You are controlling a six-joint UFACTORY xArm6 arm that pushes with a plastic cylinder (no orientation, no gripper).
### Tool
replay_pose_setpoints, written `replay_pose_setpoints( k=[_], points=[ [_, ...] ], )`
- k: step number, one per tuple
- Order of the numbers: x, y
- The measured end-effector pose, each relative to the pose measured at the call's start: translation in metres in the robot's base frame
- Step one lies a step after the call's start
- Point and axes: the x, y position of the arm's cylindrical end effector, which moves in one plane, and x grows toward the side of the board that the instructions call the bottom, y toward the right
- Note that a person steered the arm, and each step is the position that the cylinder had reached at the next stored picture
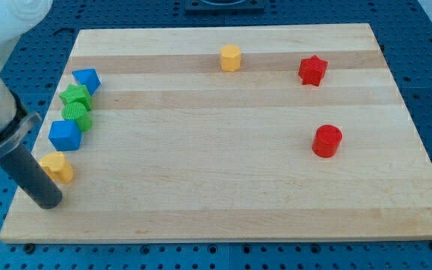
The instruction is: Slide the red circle towards the left side of the board
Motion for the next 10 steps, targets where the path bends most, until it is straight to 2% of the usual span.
replay_pose_setpoints(
  k=[2, 3, 4, 5, 6, 7, 8, 9, 10],
  points=[
    [-0.043, 0.0],
    [-0.043, 0.004],
    [-0.036, 0.051],
    [-0.074, 0.116],
    [-0.135, 0.187],
    [-0.153, 0.298],
    [-0.153, 0.405],
    [-0.134, 0.465],
    [-0.099, 0.469]
  ],
)
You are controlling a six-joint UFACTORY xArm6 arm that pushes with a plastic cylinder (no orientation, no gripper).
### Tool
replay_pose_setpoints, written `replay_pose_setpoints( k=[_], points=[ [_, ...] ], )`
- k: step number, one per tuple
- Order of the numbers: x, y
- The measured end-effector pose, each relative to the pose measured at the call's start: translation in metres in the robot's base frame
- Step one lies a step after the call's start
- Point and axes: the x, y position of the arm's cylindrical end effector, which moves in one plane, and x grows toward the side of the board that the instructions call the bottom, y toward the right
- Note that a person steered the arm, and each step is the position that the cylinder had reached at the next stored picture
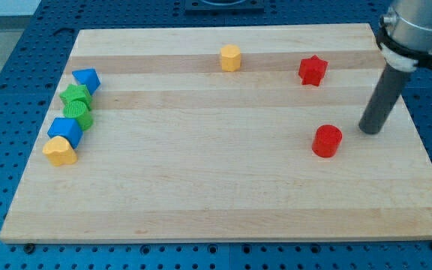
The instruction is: Slide the red circle towards the left side of the board
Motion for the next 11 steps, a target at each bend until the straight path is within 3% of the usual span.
replay_pose_setpoints(
  k=[1, 2, 3, 6, 7, 11],
  points=[
    [0.039, -0.027],
    [0.054, -0.092],
    [0.046, -0.083],
    [-0.019, 0.018],
    [-0.025, 0.0],
    [0.07, -0.259]
  ],
)
